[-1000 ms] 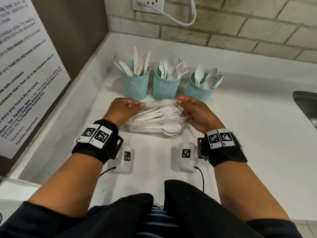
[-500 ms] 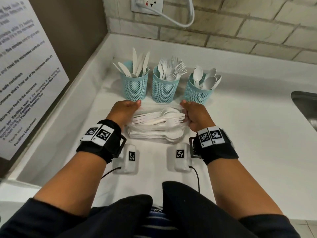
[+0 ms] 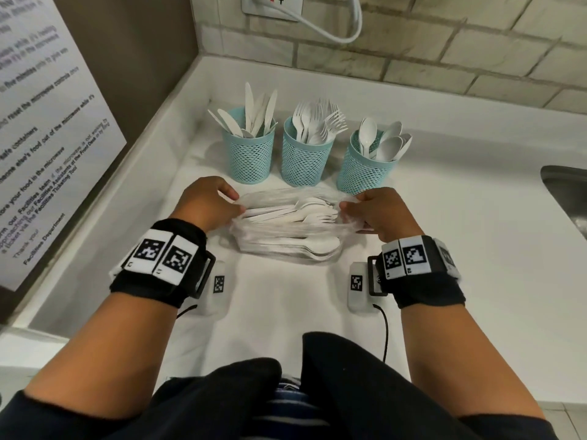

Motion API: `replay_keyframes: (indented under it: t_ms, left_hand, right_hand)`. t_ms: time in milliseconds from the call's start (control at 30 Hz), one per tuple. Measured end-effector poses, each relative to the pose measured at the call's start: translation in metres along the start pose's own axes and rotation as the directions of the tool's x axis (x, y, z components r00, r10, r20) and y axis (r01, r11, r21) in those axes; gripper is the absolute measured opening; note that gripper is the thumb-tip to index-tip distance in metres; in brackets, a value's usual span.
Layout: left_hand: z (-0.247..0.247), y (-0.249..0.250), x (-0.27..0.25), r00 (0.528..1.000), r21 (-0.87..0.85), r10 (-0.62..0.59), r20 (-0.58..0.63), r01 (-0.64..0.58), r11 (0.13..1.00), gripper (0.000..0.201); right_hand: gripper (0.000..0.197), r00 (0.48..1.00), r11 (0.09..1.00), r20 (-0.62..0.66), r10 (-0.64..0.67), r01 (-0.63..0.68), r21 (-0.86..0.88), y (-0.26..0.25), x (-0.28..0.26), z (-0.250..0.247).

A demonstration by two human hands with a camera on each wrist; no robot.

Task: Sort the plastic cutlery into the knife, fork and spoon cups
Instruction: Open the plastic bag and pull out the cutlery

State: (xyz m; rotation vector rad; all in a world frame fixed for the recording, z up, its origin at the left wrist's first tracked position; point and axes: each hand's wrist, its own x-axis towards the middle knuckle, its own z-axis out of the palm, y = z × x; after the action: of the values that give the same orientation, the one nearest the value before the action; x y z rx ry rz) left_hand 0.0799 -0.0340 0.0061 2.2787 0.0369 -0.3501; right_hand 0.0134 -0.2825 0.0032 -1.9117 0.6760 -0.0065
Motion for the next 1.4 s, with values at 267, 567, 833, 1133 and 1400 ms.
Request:
replay_keyframes:
  t_ms: [267, 567, 833, 1133, 1400]
  left_hand:
    - [0.004, -0.005, 0.002, 0.936, -0.804, -0.227, 0.27, 0.349, 0.481, 0.024]
    - [0.016, -0.015, 0.005, 0.817, -0.829, -0.32, 0.48, 0.541, 0.138, 0.04]
    - [0.015, -0.003, -0.001, 0.947, -0.627, -0.104, 0.305, 0.282, 0.726, 0.018]
    - [0.011, 0.013, -0.006, 0.971, 0.181, 0.125, 0.204, -0.163, 0.97, 0.049]
    - [0.026, 0.041, -0.013, 0.884, 0.371, 0.453, 0.118, -0.462, 0.806, 0.022]
  right_hand:
    - [0.017, 0.964, 0.682, 0.123, 0.236, -0.254, 0.686, 0.006, 0.009, 0.006]
    - [0.028, 0.91, 0.319, 0.328, 0.253, -0.398, 0.86, 0.018, 0.015, 0.018]
    - [0.019, 0.96, 0.542, 0.253, 0.116, -0.275, 0.794, 0.004, 0.012, 0.013]
    - [0.037, 0.986, 0.89, 0.164, 0.02, -0.092, 0.446, -0.009, 0.006, 0.017]
    - [0.049, 0.99, 0.904, 0.143, -0.02, -0.043, 0.424, -0.008, 0.004, 0.015]
